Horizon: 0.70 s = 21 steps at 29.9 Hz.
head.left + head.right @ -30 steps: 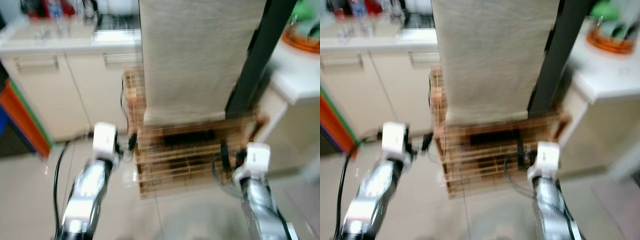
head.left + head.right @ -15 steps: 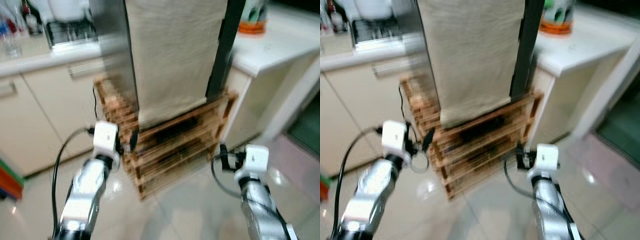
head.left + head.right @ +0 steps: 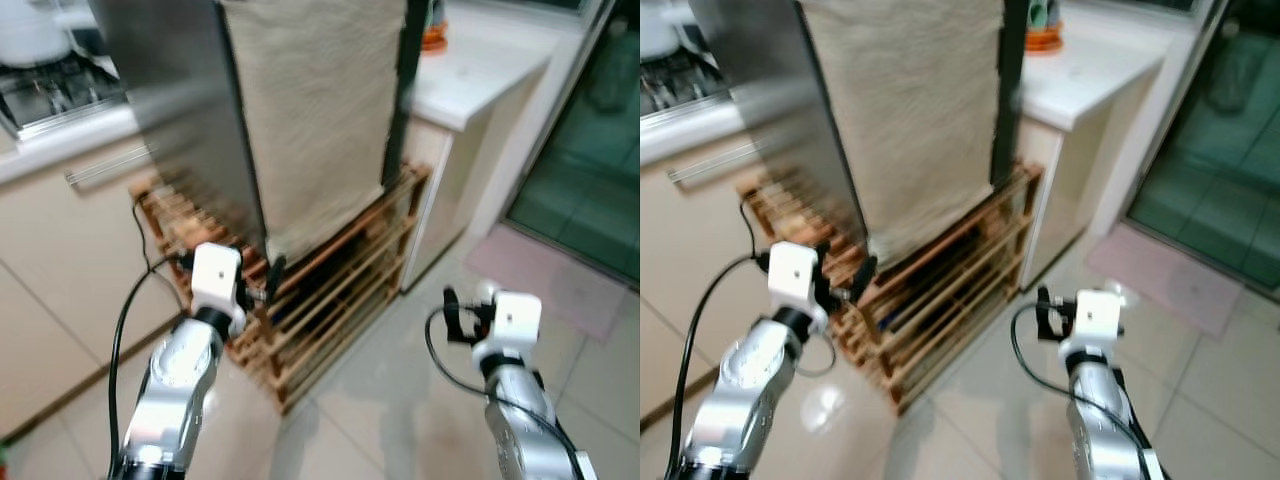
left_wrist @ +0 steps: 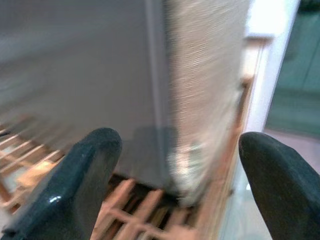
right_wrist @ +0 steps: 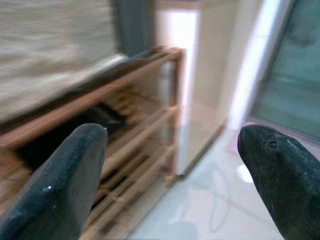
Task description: Restocking fridge
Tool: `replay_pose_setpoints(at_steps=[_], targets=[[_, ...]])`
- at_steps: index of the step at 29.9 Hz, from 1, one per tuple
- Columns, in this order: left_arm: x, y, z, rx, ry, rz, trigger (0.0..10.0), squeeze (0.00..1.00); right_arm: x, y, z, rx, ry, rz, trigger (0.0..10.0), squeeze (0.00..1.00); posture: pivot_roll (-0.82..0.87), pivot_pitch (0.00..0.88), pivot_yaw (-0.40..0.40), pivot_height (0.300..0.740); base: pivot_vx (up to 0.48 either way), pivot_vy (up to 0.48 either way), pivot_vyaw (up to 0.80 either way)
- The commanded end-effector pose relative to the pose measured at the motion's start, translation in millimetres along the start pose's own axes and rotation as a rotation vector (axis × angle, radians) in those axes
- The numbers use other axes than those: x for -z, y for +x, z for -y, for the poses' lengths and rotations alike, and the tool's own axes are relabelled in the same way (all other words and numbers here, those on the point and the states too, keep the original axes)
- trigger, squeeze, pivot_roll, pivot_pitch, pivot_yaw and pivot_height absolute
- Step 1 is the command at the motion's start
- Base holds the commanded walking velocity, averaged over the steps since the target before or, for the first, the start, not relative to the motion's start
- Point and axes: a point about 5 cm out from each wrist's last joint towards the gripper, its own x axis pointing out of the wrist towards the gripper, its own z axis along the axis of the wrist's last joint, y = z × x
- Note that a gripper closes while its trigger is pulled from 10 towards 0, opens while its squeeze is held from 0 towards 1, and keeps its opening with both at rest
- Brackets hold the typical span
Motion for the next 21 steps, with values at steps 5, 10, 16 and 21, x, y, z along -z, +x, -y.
replay_pose_setpoints(at_steps=[5, 10, 16, 21], targets=[[-4.5, 4.3, 9.5, 0.032, 0.012, 0.02, 10.0, 0.0, -4.8, 1.0, 12.3, 0.025, -0.022, 0.029, 10.0, 0.0, -0.02, 0.0, 0.005, 0.74, 0.313, 0.365, -0.6], [-5.8, 5.4, 4.1, 0.001, 0.038, 0.025, 10.0, 0.0, -3.7, 1.4, 9.2, 0.014, -0.023, 0.028, 10.0, 0.0, -0.01, 0.0, 0.002, 0.74, 0.0, 0.0, 0.0], [-9.1, 6.2, 1.9, 0.002, 0.062, 0.028, 10.0, 0.0, -1.2, 0.7, 9.2, 0.01, -0.027, 0.025, 10.0, 0.0, -0.01, 0.0, 0.002, 0.74, 0.0, 0.0, 0.0], [-13.8, 8.0, 3.7, 0.028, 0.056, 0.041, 10.0, 0.0, -1.3, 1.1, 8.5, 0.007, -0.028, 0.026, 10.0, 0.0, -0.01, 0.0, 0.005, 0.74, 0.0, 0.0, 0.0]])
